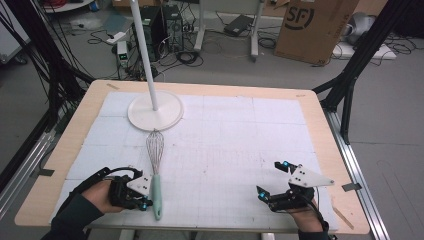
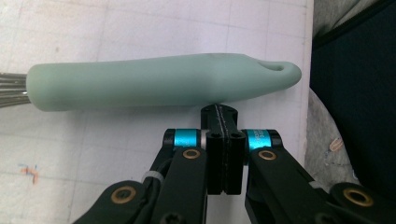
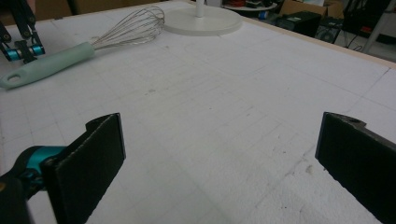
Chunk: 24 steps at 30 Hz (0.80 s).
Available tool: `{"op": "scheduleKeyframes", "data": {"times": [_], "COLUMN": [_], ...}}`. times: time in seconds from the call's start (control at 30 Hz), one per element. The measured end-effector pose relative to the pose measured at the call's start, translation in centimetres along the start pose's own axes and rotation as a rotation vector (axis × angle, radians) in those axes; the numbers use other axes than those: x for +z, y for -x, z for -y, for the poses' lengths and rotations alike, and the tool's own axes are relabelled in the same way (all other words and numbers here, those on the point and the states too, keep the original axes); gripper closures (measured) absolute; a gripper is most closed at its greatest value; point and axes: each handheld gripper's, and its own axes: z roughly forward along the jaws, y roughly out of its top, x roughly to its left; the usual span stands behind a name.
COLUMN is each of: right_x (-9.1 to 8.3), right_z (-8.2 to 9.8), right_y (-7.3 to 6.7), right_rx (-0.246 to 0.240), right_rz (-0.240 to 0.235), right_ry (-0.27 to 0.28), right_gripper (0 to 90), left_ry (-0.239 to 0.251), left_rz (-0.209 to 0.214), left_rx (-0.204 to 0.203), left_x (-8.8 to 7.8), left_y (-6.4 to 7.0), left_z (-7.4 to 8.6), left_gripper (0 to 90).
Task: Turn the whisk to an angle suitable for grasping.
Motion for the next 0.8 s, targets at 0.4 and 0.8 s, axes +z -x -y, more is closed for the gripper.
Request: {"op": "scheduleKeyframes", "data": {"times": [0.4,0.8], "right_x": [0.0,0.2], "right_z": [0.0,0.0], "right_y": [0.0,-0.1], "right_rx": [0.000,-0.001], "right_rz": [-0.005,-0.012], "right_ry": [0.000,-0.006], "right_gripper": [0.4,0.4], "left_ry": [-0.013,-0.071], "left_rz": [0.018,-0.043], "left_rx": [0.032,0.174], "left_x": [-0.6,-3.6], "left_y": [0.2,-0.2], "left_z": [0.1,-0.7], "left_gripper": [86.2,68.0]}}
